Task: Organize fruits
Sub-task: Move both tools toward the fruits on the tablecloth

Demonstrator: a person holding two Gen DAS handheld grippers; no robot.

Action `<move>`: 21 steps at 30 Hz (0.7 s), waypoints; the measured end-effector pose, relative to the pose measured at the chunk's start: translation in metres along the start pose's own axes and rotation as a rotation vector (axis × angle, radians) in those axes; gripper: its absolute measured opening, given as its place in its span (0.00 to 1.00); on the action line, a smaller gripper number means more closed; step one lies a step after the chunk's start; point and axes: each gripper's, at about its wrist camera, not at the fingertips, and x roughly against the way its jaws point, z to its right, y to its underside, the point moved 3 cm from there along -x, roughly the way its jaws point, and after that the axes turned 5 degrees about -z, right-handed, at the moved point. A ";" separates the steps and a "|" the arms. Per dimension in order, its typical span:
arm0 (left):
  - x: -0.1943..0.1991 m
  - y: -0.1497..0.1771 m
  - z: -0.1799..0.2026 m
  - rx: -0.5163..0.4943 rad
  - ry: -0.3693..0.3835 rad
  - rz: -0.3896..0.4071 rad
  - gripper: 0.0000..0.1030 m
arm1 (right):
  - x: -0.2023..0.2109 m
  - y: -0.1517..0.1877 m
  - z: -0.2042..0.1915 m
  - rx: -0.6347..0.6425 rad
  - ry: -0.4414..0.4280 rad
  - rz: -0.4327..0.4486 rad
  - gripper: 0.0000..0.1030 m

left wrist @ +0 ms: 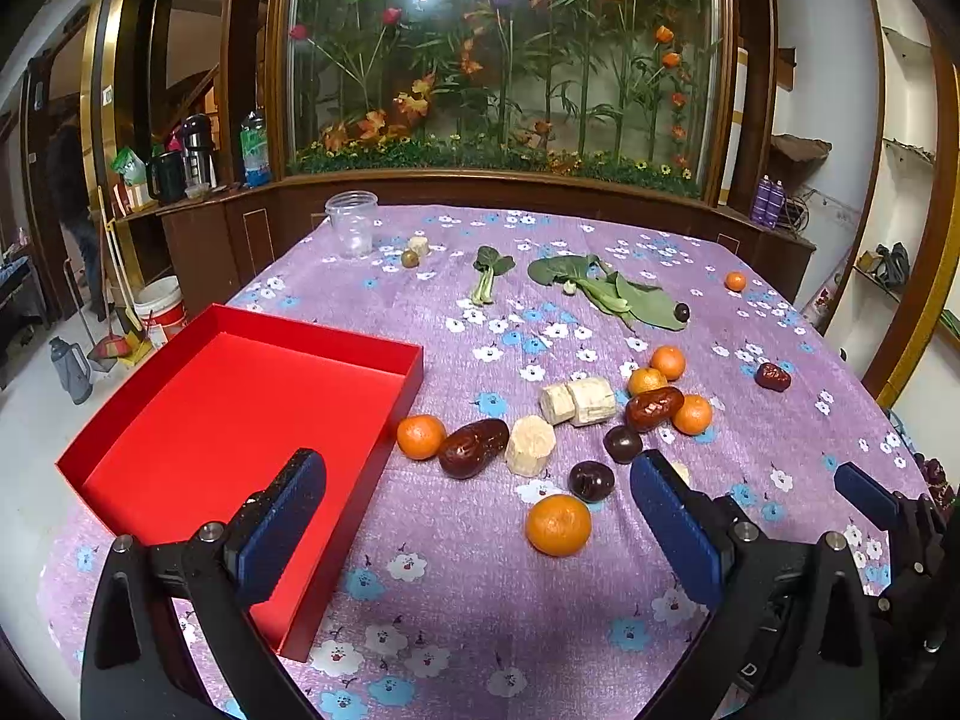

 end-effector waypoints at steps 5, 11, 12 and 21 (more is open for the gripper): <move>-0.009 -0.002 -0.011 0.016 0.008 -0.024 0.98 | -0.004 -0.001 0.003 0.007 -0.013 -0.014 0.98; -0.013 -0.013 -0.062 0.143 0.033 -0.022 0.98 | -0.005 -0.009 0.024 0.012 -0.023 -0.027 0.98; -0.014 -0.013 -0.068 0.161 0.040 -0.025 0.98 | -0.007 -0.010 0.025 0.023 -0.035 -0.037 0.98; -0.034 0.002 -0.038 0.076 0.200 -0.103 0.83 | -0.028 -0.013 0.003 0.096 -0.256 -0.135 0.88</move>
